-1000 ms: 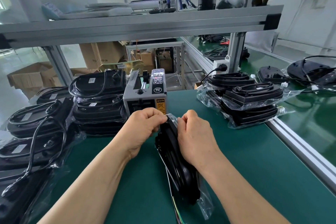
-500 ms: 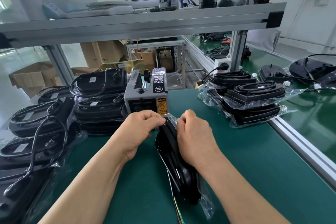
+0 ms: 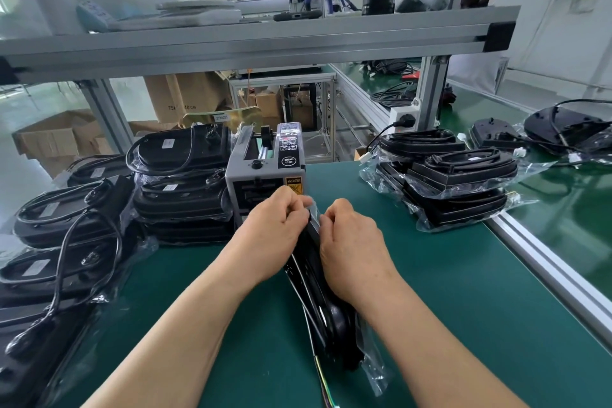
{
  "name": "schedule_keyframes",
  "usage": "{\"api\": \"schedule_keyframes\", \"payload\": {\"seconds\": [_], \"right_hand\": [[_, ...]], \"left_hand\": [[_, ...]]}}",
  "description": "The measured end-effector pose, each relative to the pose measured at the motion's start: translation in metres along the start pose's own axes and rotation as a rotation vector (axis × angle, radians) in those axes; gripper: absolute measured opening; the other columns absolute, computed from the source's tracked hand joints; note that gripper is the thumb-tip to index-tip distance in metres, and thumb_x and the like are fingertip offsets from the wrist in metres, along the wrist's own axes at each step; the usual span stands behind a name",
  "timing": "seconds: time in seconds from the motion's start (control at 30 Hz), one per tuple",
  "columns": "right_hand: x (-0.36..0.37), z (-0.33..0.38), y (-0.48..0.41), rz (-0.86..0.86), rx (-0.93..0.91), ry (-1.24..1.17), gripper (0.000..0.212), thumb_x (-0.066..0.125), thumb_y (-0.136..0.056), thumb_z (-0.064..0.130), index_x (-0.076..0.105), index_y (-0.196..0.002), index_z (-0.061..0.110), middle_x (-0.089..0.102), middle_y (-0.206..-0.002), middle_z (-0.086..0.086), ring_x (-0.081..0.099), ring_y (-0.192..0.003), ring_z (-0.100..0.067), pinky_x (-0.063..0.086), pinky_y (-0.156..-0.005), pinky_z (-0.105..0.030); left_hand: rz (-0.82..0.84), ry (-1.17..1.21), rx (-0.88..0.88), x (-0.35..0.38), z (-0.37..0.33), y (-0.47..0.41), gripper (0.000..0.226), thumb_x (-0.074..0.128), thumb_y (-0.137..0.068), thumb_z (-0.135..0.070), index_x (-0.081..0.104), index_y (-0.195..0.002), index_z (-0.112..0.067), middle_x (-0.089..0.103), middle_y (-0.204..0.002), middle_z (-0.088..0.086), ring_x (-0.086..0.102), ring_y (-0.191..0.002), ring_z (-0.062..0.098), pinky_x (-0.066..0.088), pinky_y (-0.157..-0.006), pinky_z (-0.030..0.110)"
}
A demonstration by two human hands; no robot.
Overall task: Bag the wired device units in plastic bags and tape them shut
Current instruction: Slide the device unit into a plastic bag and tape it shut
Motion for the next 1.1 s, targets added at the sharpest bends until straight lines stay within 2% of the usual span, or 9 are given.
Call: {"api": "schedule_keyframes", "payload": {"seconds": [0.1,0.17,0.23,0.3,0.43,0.57,0.73,0.9,1.1], "right_hand": [[-0.002,-0.001,0.002,-0.026,-0.02,-0.044,0.02,0.037,-0.104,0.031,0.039,-0.087,0.02,0.048,-0.076,0.002,0.043,-0.071,-0.028,0.03,-0.065,-0.035],[-0.002,-0.003,0.002,-0.023,-0.012,-0.068,0.02,0.038,-0.104,0.031,0.04,-0.086,0.021,0.045,-0.072,0.005,0.045,-0.072,-0.028,0.031,-0.065,-0.036],[-0.001,-0.005,0.001,-0.016,-0.001,-0.069,0.02,0.038,-0.104,0.03,0.04,-0.086,0.021,0.046,-0.073,0.004,0.045,-0.072,-0.028,0.032,-0.065,-0.035],[0.0,-0.005,0.0,-0.014,0.003,-0.071,0.021,0.037,-0.104,0.03,0.041,-0.086,0.021,0.048,-0.076,0.003,0.046,-0.073,-0.027,0.031,-0.065,-0.035],[-0.001,-0.006,0.001,-0.017,0.006,-0.096,0.021,0.037,-0.104,0.03,0.043,-0.087,0.021,0.051,-0.077,0.003,0.049,-0.074,-0.026,0.033,-0.064,-0.035],[-0.001,-0.005,0.001,-0.017,0.006,-0.095,0.021,0.038,-0.105,0.03,0.042,-0.086,0.021,0.052,-0.078,0.003,0.048,-0.073,-0.025,0.032,-0.064,-0.034],[-0.001,-0.005,0.001,-0.01,0.01,-0.088,0.019,0.038,-0.105,0.03,0.043,-0.088,0.021,0.052,-0.079,0.003,0.047,-0.074,-0.024,0.032,-0.065,-0.034],[-0.002,-0.005,0.001,-0.009,0.017,-0.082,0.02,0.038,-0.104,0.03,0.042,-0.088,0.021,0.051,-0.078,0.003,0.046,-0.073,-0.025,0.032,-0.064,-0.034],[-0.002,-0.004,0.001,-0.003,0.02,-0.076,0.021,0.037,-0.105,0.03,0.043,-0.088,0.02,0.049,-0.077,0.003,0.047,-0.073,-0.025,0.032,-0.064,-0.035]], "left_hand": [[-0.073,0.133,-0.103,-0.006,0.009,-0.01,0.014,0.05,-0.096,-0.018,0.056,-0.084,-0.022,0.068,-0.118,-0.017,0.06,-0.108,0.001,0.045,-0.087,0.027],[-0.109,0.342,-0.212,-0.009,0.02,-0.011,0.012,0.054,-0.094,-0.016,0.06,-0.085,-0.018,0.072,-0.107,-0.013,0.061,-0.1,0.005,0.042,-0.075,0.024],[-0.08,0.42,-0.255,-0.008,0.025,-0.009,0.011,0.06,-0.093,-0.02,0.066,-0.084,-0.019,0.074,-0.095,-0.01,0.063,-0.091,0.009,0.04,-0.072,0.026],[-0.048,0.409,-0.276,-0.005,0.029,-0.007,0.012,0.064,-0.092,-0.024,0.071,-0.088,-0.015,0.073,-0.087,-0.007,0.061,-0.085,0.011,0.041,-0.071,0.027],[-0.059,0.334,-0.293,-0.005,0.034,-0.011,0.016,0.069,-0.09,-0.024,0.073,-0.092,-0.009,0.075,-0.107,0.002,0.063,-0.1,0.012,0.044,-0.079,0.027],[-0.048,0.311,-0.285,-0.003,0.034,-0.013,0.015,0.069,-0.091,-0.022,0.073,-0.092,-0.009,0.074,-0.11,0.003,0.062,-0.094,0.008,0.045,-0.077,0.024],[-0.059,0.311,-0.276,0.0,0.034,-0.013,0.016,0.069,-0.09,-0.022,0.073,-0.092,-0.007,0.075,-0.105,-0.001,0.063,-0.086,0.003,0.043,-0.069,0.02],[-0.095,0.272,-0.24,-0.002,0.033,-0.013,0.014,0.071,-0.089,-0.02,0.072,-0.088,-0.006,0.072,-0.098,0.002,0.059,-0.087,0.013,0.045,-0.072,0.023],[-0.125,0.232,-0.201,-0.004,0.03,-0.013,0.015,0.072,-0.086,-0.018,0.071,-0.077,-0.006,0.066,-0.087,-0.001,0.056,-0.081,0.012,0.043,-0.061,0.014]]}}
Point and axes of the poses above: each hand's wrist, its own y-axis away from the middle knuckle, its own x-axis out of the palm, z = x × y, the point moved 8 cm from there along -y, towards the middle knuckle
